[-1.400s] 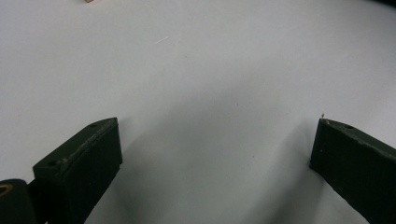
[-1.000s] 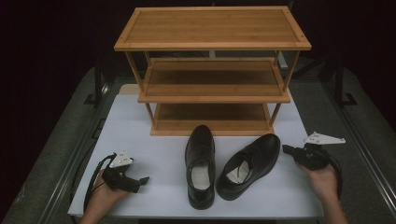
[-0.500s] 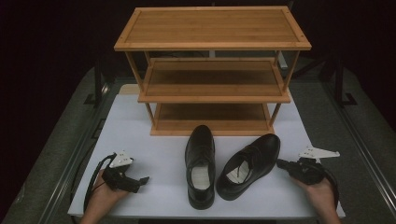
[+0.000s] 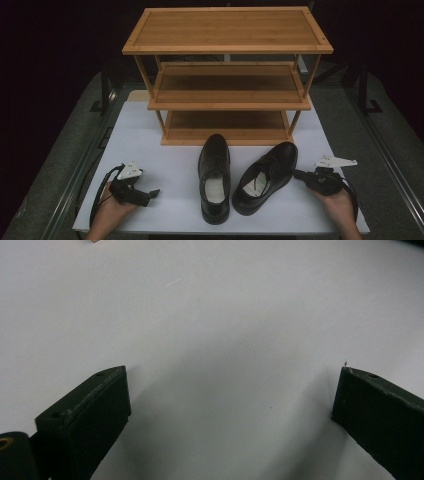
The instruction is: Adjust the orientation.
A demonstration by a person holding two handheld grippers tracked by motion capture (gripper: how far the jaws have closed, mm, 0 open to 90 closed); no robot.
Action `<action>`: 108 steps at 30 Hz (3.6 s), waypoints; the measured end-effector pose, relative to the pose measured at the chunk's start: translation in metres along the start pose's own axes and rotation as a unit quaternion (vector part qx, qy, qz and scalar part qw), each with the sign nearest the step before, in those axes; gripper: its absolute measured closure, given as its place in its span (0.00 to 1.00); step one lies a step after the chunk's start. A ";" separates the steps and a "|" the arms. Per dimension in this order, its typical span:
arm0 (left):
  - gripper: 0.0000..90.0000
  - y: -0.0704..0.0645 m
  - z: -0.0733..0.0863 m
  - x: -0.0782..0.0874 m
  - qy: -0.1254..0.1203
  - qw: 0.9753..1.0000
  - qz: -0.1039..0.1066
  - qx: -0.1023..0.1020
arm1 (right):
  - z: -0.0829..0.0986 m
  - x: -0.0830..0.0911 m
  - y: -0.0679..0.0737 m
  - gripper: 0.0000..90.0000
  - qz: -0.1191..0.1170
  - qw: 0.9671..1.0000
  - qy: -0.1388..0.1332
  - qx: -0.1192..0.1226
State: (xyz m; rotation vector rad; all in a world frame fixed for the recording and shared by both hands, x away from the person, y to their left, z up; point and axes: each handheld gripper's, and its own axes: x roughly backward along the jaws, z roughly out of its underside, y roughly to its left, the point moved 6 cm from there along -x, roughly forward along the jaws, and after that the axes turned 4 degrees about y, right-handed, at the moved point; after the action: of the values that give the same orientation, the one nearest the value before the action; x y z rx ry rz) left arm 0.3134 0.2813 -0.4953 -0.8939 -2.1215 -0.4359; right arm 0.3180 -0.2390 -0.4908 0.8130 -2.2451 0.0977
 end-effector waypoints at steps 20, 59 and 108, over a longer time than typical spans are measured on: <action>0.01 0.000 0.000 0.000 0.000 1.000 0.000 0.000 | -0.036 -0.037 -0.005 1.00 -0.003 1.000 0.009 0.001; 0.01 0.000 0.000 0.000 0.000 1.000 0.000 0.000 | -0.016 -0.029 0.052 1.00 -0.060 0.997 0.021 0.047; 0.01 0.000 0.000 0.000 0.000 1.000 0.000 0.000 | -0.024 -0.042 0.076 1.00 -0.087 0.994 0.020 0.064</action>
State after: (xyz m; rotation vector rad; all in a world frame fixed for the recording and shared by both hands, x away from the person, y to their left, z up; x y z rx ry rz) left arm 0.3134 0.2814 -0.4953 -0.8940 -2.1214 -0.4359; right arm 0.3113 -0.1491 -0.4885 1.0629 -2.1376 0.1753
